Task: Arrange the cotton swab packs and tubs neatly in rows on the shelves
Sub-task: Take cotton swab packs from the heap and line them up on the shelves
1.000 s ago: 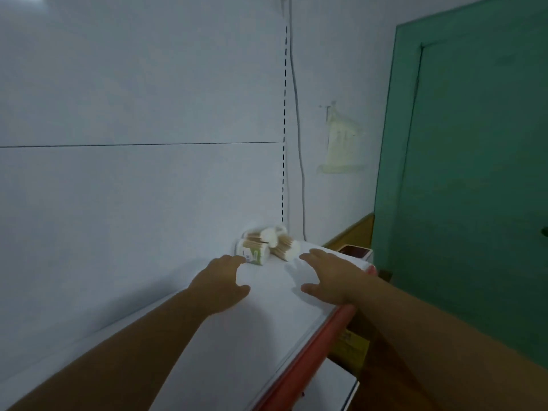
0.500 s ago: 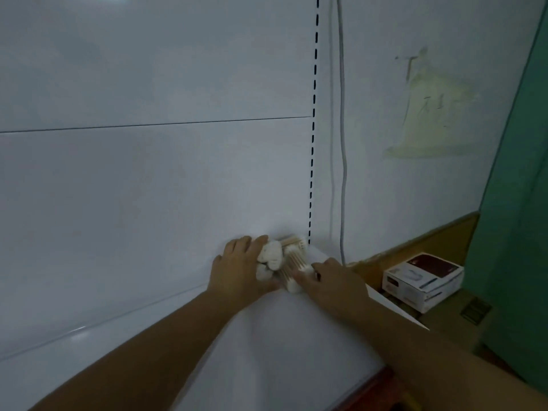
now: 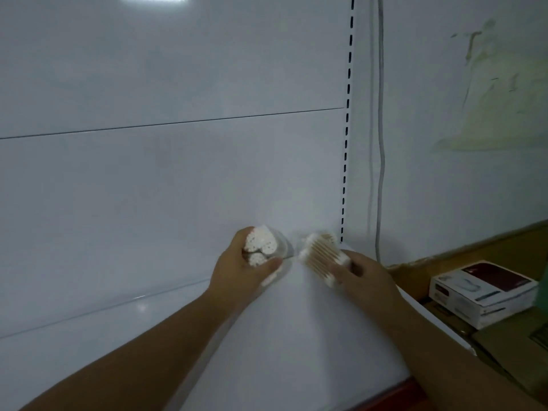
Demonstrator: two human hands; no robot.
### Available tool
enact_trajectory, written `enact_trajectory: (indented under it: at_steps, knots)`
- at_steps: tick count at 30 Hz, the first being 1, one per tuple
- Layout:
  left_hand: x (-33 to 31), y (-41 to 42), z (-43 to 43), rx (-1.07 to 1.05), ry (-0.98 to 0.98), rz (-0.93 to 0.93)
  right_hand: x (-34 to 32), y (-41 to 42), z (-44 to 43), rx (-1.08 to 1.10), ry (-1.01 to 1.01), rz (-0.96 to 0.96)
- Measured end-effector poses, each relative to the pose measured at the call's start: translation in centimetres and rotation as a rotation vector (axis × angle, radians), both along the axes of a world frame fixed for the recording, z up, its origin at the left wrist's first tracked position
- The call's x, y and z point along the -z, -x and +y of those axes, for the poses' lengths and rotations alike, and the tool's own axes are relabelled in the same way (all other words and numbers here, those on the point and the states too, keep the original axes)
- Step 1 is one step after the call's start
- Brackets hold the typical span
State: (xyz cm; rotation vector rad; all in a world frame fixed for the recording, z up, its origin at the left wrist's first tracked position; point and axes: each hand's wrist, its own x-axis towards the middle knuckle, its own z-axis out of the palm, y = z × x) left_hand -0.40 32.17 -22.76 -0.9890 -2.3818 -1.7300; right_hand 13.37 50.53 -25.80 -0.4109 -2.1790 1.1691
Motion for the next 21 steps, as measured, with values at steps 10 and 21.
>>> enact_trajectory:
  at_steps: [10, 21]
  knots:
    - [-4.0, -6.3, -16.2, 0.183, -0.646, -1.003, -5.2, 0.0, -10.1, -0.704, 0.97, 0.11]
    - [-1.8, -15.2, -42.5, -0.03, -0.782, -0.987, -3.0, -0.7, -38.3, -0.972, 1.566, -0.125]
